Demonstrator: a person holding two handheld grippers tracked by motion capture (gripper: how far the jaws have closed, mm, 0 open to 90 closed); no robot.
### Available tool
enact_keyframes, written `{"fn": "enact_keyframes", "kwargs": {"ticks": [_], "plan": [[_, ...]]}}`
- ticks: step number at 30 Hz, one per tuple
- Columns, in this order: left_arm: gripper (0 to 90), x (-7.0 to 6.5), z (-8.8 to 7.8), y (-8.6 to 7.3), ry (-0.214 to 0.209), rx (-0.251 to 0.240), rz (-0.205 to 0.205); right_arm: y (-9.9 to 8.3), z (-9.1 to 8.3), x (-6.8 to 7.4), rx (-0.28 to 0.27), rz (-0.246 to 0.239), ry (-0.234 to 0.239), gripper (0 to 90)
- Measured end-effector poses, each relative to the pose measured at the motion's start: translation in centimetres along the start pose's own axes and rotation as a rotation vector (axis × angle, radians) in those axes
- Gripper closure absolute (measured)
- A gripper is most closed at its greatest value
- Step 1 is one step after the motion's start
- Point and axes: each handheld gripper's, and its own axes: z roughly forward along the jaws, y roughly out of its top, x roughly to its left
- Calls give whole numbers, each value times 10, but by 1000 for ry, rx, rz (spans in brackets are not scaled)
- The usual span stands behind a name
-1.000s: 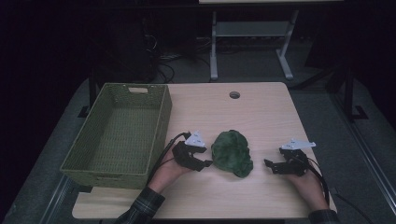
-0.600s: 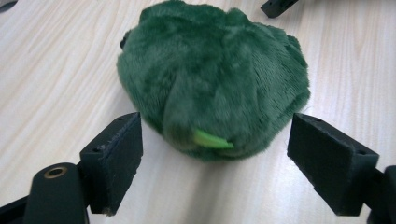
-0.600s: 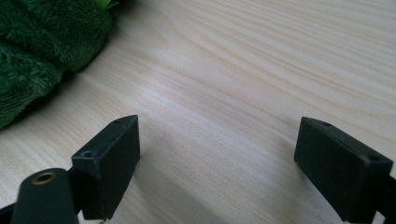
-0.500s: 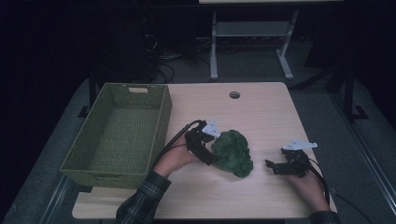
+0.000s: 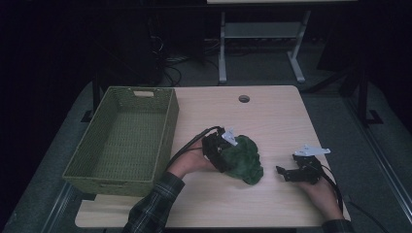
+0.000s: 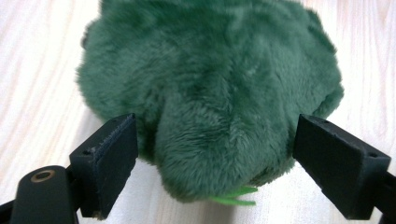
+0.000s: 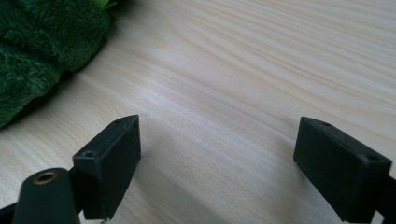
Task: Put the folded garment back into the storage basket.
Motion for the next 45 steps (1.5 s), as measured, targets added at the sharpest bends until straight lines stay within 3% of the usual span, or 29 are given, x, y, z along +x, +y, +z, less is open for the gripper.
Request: {"fn": "enact_keyframes", "kwargs": {"ticks": [20, 24, 28, 31, 33, 35, 39, 43, 45], "plan": [[142, 3, 37, -3, -25, 75, 4, 0, 0, 0, -2, 3, -6, 154], [149, 2, 42, -3, -30, 97, -13, 0, 0, 0, -2, 3, -6, 155], [176, 6, 41, -5, -40, 89, -28, 0, 0, 0, -3, 1, -7, 155], [253, 7, 39, -4, -41, 94, -27, 0, 0, 0, -2, 2, -7, 155], [360, 7, 36, -3, -43, 98, -29, 0, 0, 0, -3, 1, -7, 155], [489, 8, 35, -3, -48, 99, -42, 0, 0, 0, -2, 3, -7, 155], [658, 12, 33, -3, -76, 104, -92, 0, 0, 0, -3, 1, -7, 155], [728, 13, 32, -5, -89, 100, -132, 0, 0, 0, -4, 1, -7, 154], [735, 13, 31, -6, -87, 94, -127, 0, 0, 0, -3, 2, -7, 154]]}}
